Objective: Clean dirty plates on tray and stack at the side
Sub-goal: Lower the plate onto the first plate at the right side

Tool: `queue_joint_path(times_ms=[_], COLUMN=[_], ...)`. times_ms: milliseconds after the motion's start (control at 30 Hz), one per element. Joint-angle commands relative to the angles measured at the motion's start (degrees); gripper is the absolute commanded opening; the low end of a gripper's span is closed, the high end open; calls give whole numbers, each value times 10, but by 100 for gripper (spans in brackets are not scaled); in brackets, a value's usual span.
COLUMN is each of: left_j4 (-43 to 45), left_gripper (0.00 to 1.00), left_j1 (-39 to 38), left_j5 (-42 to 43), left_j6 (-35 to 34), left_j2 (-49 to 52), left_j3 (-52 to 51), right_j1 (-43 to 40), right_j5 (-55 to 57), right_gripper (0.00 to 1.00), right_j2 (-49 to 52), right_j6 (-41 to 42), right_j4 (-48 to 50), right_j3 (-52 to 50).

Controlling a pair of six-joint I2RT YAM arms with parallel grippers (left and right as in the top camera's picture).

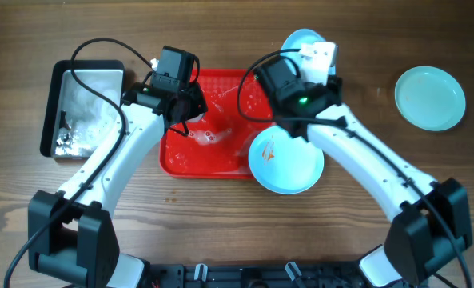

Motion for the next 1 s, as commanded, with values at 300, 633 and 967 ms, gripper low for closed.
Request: queue_joint_path(times_ms=[300,633,967], left_j4=[-1,-7,-12], left_gripper=[4,4,4], left_j1=[0,0,0], left_j5=[3,3,3], left_j6=[12,12,12], left_j2=[2,2,2], left_j3=[7,7,7], right_j1=[-403,-652,-715], right_j5=[-572,-638,-614], right_gripper=[4,4,4], right_j2=[8,8,8], right_j6=[38,78,102], right_j4=[7,102,162], right_j3=[-5,-116,-153])
